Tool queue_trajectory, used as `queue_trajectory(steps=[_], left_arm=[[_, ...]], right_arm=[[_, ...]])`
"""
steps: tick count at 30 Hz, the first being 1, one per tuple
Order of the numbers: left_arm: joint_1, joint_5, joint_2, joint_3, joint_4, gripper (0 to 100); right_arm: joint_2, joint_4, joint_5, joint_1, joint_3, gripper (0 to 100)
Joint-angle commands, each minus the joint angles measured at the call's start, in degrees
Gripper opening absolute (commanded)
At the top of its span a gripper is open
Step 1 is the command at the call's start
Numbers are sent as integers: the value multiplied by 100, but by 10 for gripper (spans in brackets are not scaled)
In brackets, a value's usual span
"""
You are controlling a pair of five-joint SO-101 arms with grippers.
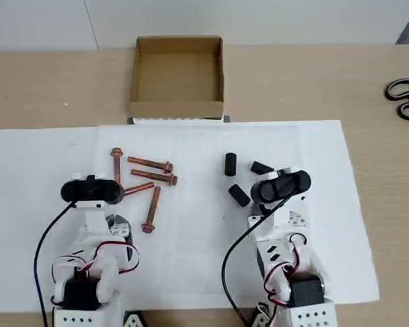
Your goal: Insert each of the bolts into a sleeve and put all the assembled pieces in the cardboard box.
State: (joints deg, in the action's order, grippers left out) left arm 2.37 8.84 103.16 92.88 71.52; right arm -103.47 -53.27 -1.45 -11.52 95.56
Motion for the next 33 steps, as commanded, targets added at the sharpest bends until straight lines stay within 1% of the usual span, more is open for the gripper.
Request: queue_trajectory(steps=[1, 7, 10, 14, 17, 19, 24, 27, 30, 33], left_arm=[[-26, 26, 70, -259, 44, 5], [-26, 26, 70, -259, 44, 5], [-26, 26, 70, -259, 44, 5], [-26, 26, 70, -259, 44, 5], [-26, 26, 70, -259, 44, 5], [-26, 26, 70, -259, 44, 5], [-35, 9, 70, -259, 44, 5], [-26, 18, 70, -259, 44, 5], [-26, 9, 70, -259, 44, 5], [-26, 9, 70, -259, 44, 5]], right_arm=[[-48, 4, -35, -48, 97, 4], [-40, 303, -26, -31, 97, 4], [-31, 286, -26, 4, 26, 3], [-22, 198, 0, 347, -492, 3], [57, 154, 378, 620, -1055, 3], [330, -127, 580, 796, -1547, 3], [1930, -1244, 510, 1341, -3332, 3], [3160, -1666, 88, 1727, -4185, 3], [4233, -1921, -141, 1807, -4809, 3], [5042, -2167, -105, 1789, -5424, 3]])
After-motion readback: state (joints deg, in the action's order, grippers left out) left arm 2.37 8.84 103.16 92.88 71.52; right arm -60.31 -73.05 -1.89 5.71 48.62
